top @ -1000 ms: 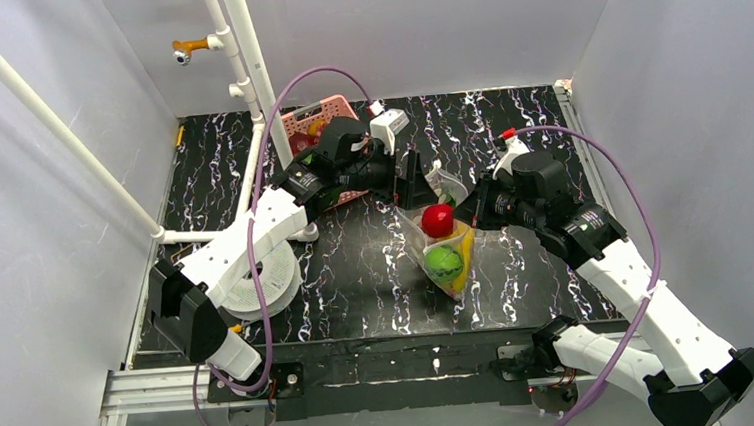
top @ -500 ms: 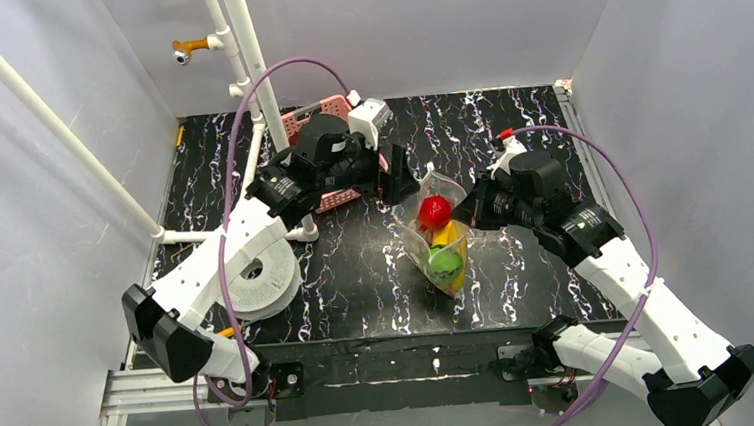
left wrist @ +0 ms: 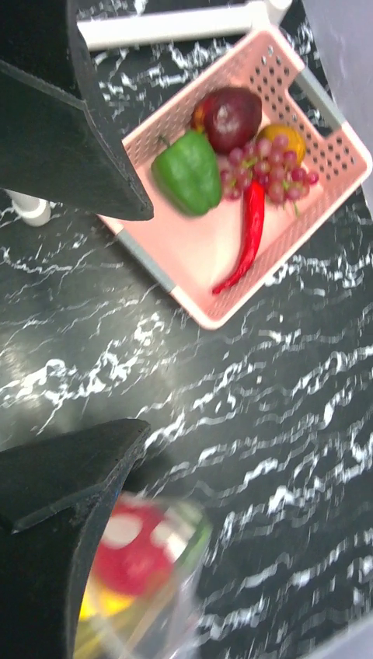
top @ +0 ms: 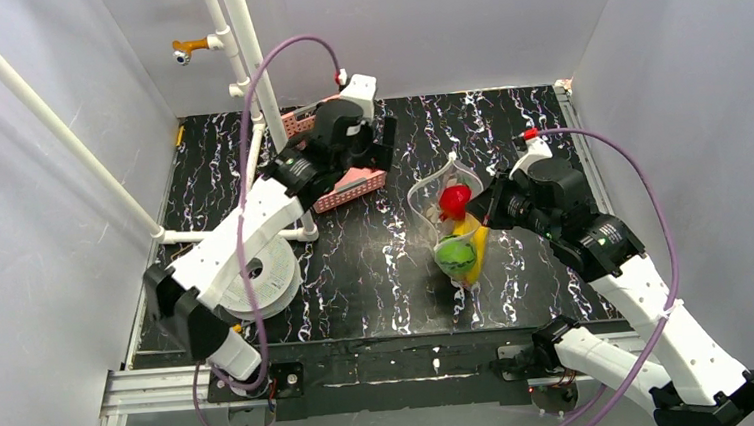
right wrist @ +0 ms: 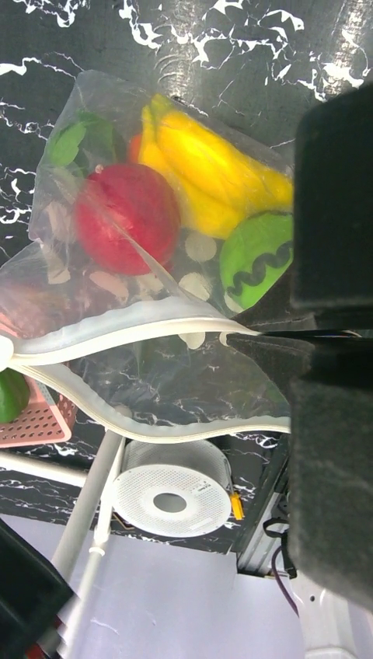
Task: Place the food in the zip-top bag and seal the zipper
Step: Pick up the fake vegetable from the bin, then place the fake vegetable in the zipper food storage bag, then pick up the fake fruit from the bin.
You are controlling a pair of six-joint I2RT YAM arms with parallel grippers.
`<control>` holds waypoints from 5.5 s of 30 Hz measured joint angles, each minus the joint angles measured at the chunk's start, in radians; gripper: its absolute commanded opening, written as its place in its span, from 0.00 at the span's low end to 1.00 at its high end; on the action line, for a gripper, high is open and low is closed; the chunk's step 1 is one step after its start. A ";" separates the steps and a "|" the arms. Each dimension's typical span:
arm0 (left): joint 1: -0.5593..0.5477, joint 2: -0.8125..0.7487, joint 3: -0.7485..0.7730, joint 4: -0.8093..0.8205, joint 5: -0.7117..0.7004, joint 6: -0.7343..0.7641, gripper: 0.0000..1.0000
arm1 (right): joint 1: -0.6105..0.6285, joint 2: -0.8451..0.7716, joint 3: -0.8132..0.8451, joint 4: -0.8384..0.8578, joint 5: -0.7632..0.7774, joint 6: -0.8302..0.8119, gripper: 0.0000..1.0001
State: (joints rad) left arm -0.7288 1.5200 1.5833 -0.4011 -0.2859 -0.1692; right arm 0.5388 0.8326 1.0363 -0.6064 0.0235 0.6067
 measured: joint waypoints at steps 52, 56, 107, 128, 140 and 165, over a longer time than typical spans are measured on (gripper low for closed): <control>0.281 0.829 0.467 -0.259 -0.320 -0.137 0.78 | 0.000 -0.016 -0.019 -0.066 -0.008 -0.003 0.01; 0.285 0.826 0.470 -0.259 -0.286 -0.117 0.51 | 0.000 -0.016 -0.019 -0.066 -0.008 -0.003 0.01; 0.043 -0.134 -0.137 0.208 0.999 -0.251 0.44 | 0.000 0.092 -0.017 0.012 -0.099 0.026 0.01; -0.042 0.066 -0.125 0.015 0.874 -0.122 0.89 | -0.001 0.058 -0.017 0.010 -0.094 0.026 0.01; -0.077 0.068 -0.119 -0.028 0.846 -0.051 0.98 | -0.001 0.053 -0.018 0.010 -0.090 0.026 0.01; -0.077 -0.122 -0.068 0.185 0.018 0.087 0.98 | -0.001 -0.005 -0.036 0.006 -0.045 0.011 0.01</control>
State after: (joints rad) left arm -0.8062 1.3975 1.5154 -0.2161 -0.2680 -0.0822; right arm 0.5377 0.8276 1.0004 -0.5999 -0.0216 0.6182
